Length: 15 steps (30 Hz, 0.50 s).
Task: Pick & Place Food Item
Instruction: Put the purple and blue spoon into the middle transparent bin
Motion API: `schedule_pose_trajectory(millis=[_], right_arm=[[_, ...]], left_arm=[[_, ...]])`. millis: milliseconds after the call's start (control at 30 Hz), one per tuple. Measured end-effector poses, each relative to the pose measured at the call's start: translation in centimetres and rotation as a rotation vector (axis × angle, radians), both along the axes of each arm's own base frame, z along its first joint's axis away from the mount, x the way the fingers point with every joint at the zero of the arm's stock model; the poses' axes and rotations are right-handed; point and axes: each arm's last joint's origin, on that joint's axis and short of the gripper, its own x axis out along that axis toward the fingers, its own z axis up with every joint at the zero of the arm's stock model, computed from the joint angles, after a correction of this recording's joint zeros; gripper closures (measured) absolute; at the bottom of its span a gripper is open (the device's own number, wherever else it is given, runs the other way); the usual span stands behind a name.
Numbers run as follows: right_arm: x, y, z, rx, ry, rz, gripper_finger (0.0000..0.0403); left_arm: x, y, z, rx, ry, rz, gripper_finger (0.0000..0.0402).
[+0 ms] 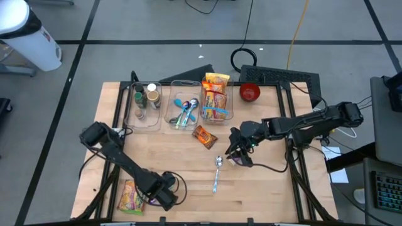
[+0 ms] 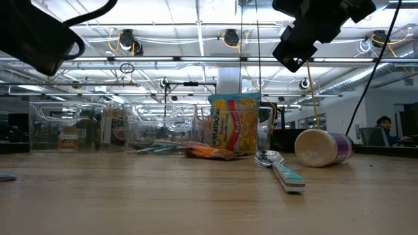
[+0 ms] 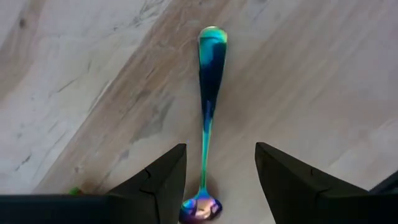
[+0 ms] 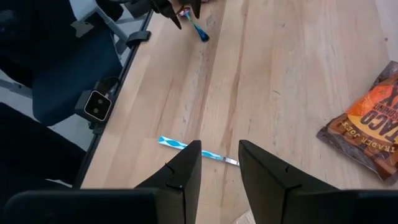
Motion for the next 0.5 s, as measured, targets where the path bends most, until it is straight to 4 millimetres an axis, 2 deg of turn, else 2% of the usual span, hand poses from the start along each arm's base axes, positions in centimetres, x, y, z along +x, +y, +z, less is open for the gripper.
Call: schedule_pose_trajectory(millis=[300,500], right_arm=[[0.0,0.0,0.0,0.000,0.003,0.000,0.0300],[0.0,0.0,0.0,-0.010,-0.002,0.007,0.0300]], left_arm=[[0.1,-0.3,-1.2,-0.003,0.049,-0.008,0.0202],[0.1,-0.3,-1.3,-0.008,0.057,-0.009,0.0205]])
